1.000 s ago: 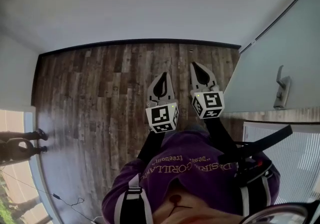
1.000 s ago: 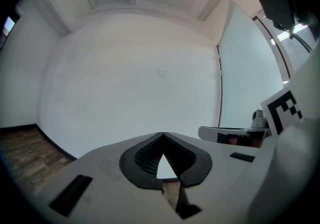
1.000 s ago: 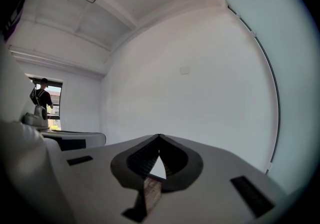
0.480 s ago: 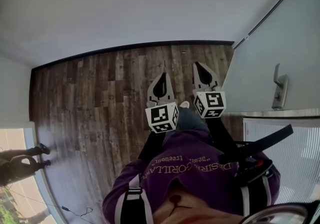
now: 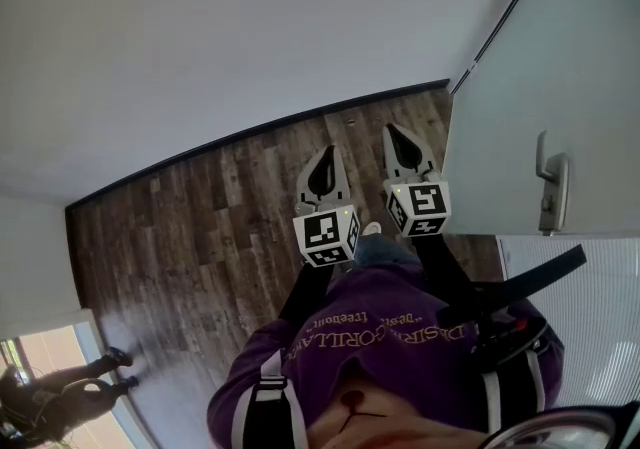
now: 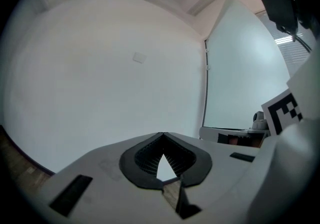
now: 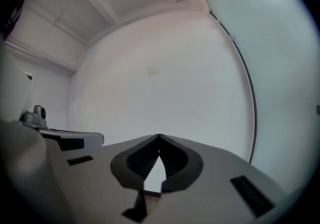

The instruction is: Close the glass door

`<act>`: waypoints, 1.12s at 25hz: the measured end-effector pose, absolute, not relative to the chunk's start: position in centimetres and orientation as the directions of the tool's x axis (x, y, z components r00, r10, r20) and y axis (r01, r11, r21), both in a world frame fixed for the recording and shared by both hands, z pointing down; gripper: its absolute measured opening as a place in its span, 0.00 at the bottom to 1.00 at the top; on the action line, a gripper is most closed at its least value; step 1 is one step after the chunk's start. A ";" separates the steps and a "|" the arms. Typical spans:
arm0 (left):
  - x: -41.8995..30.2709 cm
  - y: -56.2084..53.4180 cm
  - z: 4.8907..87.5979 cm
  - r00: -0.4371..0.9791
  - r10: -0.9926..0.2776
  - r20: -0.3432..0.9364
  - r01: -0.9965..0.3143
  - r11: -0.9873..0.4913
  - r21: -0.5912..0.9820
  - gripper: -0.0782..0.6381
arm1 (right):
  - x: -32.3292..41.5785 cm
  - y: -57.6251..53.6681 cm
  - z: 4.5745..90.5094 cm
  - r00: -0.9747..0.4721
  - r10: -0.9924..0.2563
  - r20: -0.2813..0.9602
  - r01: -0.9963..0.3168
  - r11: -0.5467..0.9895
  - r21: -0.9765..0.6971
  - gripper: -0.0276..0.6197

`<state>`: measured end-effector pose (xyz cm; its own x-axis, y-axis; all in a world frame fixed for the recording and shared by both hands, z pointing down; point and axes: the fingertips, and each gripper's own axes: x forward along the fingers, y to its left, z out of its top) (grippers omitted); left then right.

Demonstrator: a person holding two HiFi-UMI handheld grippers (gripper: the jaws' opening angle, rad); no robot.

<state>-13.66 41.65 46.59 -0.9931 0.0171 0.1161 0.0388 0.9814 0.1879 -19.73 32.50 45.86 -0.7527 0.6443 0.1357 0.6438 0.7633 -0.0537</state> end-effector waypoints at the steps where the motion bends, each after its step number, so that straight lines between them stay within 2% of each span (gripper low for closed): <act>1: -14.8 41.1 46.6 -0.993 -0.004 0.119 0.018 0.982 0.188 0.11 | -20.8 31.9 45.8 -0.764 0.630 0.137 0.629 0.775 -0.054 0.03; 10: -22.9 35.7 46.4 -0.979 -0.158 0.127 -0.135 0.976 0.173 0.11 | -27.3 26.2 45.7 -0.843 0.519 0.138 0.516 0.854 -0.061 0.03; 20: -28.4 29.1 46.1 -0.942 -0.320 0.100 -0.301 0.939 0.167 0.11 | -30.3 20.1 45.2 -0.913 0.390 0.123 0.387 0.921 -0.047 0.03; 28: -30.1 20.5 46.3 -0.825 -0.555 0.105 -0.531 0.826 0.190 0.11 | -28.8 12.0 44.4 -0.983 0.143 0.114 0.142 0.990 -0.016 0.03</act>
